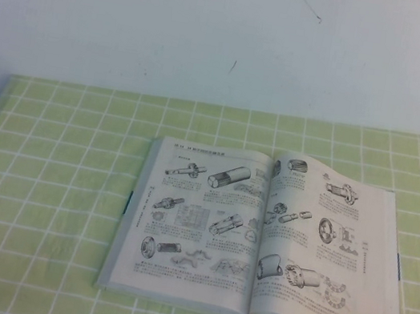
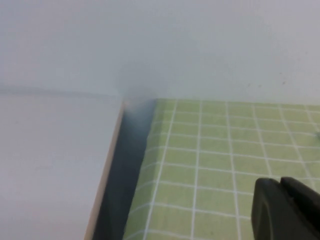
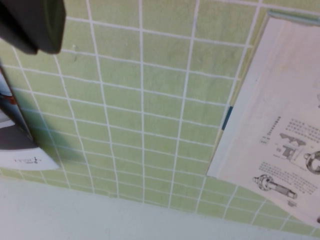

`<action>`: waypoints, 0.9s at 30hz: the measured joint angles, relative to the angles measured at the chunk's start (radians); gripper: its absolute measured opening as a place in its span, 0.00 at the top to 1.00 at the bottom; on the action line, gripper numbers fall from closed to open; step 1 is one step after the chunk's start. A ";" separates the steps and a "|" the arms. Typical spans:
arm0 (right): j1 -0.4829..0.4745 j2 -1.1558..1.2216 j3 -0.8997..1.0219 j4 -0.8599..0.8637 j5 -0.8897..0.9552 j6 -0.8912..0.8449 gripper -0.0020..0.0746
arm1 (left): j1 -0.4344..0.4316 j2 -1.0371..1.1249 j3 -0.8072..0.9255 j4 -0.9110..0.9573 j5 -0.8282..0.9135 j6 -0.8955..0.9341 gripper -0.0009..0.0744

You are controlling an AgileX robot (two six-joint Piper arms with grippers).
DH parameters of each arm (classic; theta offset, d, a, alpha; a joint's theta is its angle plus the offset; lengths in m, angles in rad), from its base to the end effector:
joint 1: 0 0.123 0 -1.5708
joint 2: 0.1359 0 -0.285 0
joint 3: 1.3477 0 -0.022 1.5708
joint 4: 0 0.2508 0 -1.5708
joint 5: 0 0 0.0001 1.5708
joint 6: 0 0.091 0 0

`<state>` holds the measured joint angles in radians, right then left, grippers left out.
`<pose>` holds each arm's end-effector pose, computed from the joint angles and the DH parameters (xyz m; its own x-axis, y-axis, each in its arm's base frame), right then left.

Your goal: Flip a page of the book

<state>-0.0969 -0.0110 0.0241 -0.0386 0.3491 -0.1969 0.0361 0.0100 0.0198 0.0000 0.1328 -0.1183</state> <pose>0.0529 -0.0064 0.1742 -0.2880 -0.2041 -0.9356 0.0440 0.9732 -0.2259 0.0578 0.0021 0.1938 -0.0705 -0.1207 -0.9902 -0.0447 0.9920 -0.1177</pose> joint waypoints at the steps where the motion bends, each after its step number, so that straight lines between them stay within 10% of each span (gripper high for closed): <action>1: 0.000 0.000 0.000 -0.001 0.000 0.000 0.98 | 0.026 -0.009 0.004 0.000 0.022 -0.002 0.99; 27: 0.000 -0.001 0.000 -0.002 0.000 0.000 0.98 | 0.114 -0.020 0.002 -0.040 0.179 -0.006 0.99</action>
<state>-0.0969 -0.0125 0.0241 -0.0409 0.3495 -0.1969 0.1498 -0.0098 0.0217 -0.0397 0.3123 -0.1241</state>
